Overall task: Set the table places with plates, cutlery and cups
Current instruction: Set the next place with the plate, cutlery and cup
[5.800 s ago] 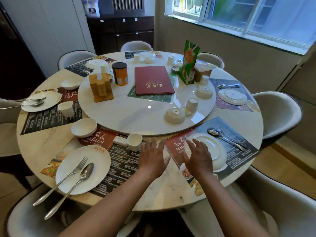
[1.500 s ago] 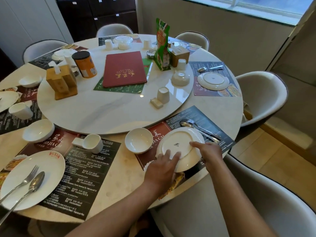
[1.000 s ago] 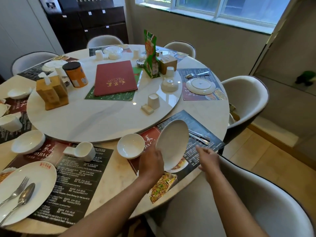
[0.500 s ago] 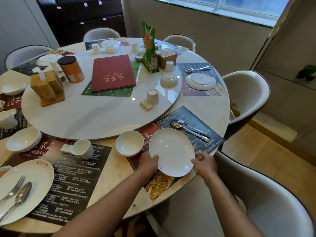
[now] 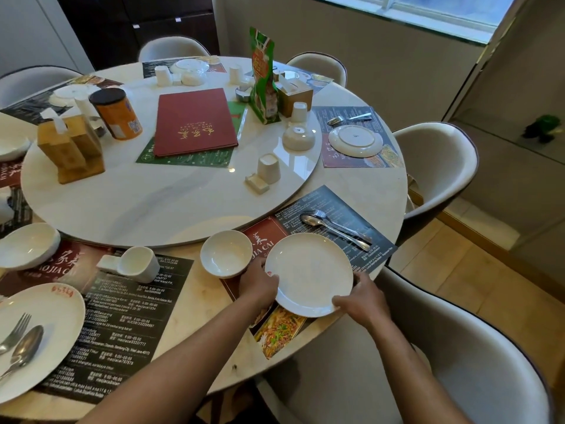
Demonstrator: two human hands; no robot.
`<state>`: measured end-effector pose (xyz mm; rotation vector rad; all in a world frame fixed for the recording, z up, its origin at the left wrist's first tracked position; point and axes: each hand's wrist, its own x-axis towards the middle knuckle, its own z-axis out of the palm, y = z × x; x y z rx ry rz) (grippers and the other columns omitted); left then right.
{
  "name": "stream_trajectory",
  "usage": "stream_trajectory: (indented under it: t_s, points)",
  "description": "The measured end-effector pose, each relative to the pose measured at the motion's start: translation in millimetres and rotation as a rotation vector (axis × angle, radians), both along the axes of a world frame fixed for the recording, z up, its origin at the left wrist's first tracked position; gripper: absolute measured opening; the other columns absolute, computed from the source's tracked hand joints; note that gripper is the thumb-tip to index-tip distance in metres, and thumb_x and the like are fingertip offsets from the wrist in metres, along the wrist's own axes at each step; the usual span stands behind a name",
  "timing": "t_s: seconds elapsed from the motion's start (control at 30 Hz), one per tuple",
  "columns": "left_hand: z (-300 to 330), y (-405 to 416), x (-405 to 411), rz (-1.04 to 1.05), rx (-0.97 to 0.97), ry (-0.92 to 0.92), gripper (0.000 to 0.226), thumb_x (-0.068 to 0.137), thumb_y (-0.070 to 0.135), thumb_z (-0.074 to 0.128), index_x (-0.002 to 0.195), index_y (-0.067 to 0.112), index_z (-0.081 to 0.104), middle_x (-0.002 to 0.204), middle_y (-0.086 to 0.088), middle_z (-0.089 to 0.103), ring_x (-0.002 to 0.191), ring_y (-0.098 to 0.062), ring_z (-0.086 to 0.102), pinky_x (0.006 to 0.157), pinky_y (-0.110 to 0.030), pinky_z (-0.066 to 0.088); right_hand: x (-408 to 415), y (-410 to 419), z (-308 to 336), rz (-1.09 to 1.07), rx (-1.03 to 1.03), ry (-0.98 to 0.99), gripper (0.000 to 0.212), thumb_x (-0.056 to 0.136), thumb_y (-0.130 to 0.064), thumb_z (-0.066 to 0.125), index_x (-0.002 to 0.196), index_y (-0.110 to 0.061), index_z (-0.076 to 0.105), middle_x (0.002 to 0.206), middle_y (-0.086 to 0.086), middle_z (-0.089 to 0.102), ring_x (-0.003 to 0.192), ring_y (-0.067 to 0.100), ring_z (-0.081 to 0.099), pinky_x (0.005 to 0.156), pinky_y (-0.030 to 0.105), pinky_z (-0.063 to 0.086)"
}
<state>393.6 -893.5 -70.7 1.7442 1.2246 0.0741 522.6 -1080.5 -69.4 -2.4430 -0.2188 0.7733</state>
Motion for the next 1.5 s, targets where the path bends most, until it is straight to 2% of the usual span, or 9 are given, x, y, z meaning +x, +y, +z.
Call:
stream_trajectory:
  t_s: [0.17,0.33,0.47,0.57,0.7,0.83,1.03,1.23,1.5]
  points:
    - [-6,-27,-14,0.172,-0.027,-0.041,0.055,0.090,0.013,0.070,0.136,0.030,0.045,0.128,-0.001,0.064,0.110,-0.025,0.065,0.088,-0.037,0.056,3,13,8,-0.024,-0.050,-0.147,0.053,0.087,-0.031,0.061,0.138,-0.027,0.045,0.118,0.004,0.063,0.100,0.025,0.062,0.081,0.044,0.057]
    - [-20,-55,-21,0.195,-0.150,-0.014,0.054,0.087,0.012,0.071,0.122,0.037,0.039,0.119,-0.003,0.067,0.088,-0.024,0.073,0.075,-0.041,0.064,2,19,11,-0.004,-0.074,-0.135,0.056,0.087,-0.018,0.056,0.139,-0.031,0.041,0.118,0.007,0.062,0.102,0.030,0.062,0.084,0.046,0.057]
    - [-12,-43,-16,0.171,-0.012,-0.006,0.064,0.090,0.008,0.060,0.147,0.033,0.042,0.138,0.003,0.058,0.118,-0.027,0.062,0.098,-0.037,0.052,-7,6,9,0.016,-0.141,-0.125,0.038,0.077,-0.036,0.068,0.111,-0.027,0.055,0.101,-0.001,0.064,0.088,0.022,0.063,0.073,0.038,0.058]
    - [-7,-29,-18,0.192,-0.042,-0.034,0.057,0.089,0.007,0.061,0.139,0.031,0.048,0.132,0.004,0.059,0.114,-0.027,0.061,0.093,-0.036,0.053,-12,-3,8,-0.008,-0.212,-0.151,0.030,0.077,-0.049,0.065,0.089,-0.022,0.065,0.086,-0.001,0.067,0.075,0.019,0.064,0.066,0.032,0.056]
    - [-12,-32,-26,0.177,-0.079,0.015,0.048,0.085,0.012,0.069,0.120,0.034,0.045,0.107,0.004,0.063,0.083,-0.026,0.071,0.069,-0.041,0.064,-10,1,7,-0.067,-0.107,-0.224,0.048,0.088,-0.049,0.062,0.128,-0.023,0.054,0.118,0.002,0.060,0.098,0.022,0.060,0.080,0.036,0.052]
    - [-21,-38,-30,0.149,-0.071,-0.023,0.068,0.082,0.013,0.069,0.136,0.046,0.044,0.112,0.003,0.069,0.094,-0.027,0.072,0.080,-0.046,0.063,-3,9,11,0.134,-0.083,-0.158,0.073,0.091,-0.032,0.062,0.154,-0.030,0.026,0.144,0.005,0.046,0.123,0.029,0.053,0.096,0.041,0.049]
    - [8,-24,-24,0.116,-0.045,-0.052,0.073,0.088,0.013,0.067,0.151,0.035,0.039,0.145,0.004,0.052,0.126,-0.028,0.055,0.102,-0.045,0.052,-7,-1,8,0.013,-0.084,-0.113,0.030,0.080,-0.031,0.070,0.104,-0.028,0.052,0.103,-0.001,0.063,0.089,0.020,0.062,0.080,0.041,0.058]
    - [4,-29,-30,0.241,-0.090,-0.055,0.033,0.092,0.002,0.060,0.115,0.025,0.054,0.112,0.002,0.059,0.079,-0.023,0.067,0.068,-0.042,0.064,-9,-1,5,0.022,0.015,-0.161,0.057,0.086,-0.027,0.064,0.139,-0.034,0.045,0.109,0.002,0.065,0.097,0.024,0.063,0.082,0.041,0.056]
    - [4,-30,-33,0.234,-0.080,-0.068,0.034,0.093,0.001,0.062,0.112,0.029,0.054,0.112,0.007,0.053,0.078,-0.023,0.071,0.055,-0.028,0.060,-4,0,5,0.072,0.024,-0.164,0.057,0.085,-0.018,0.061,0.138,-0.035,0.050,0.120,0.003,0.065,0.103,0.025,0.062,0.086,0.043,0.056]
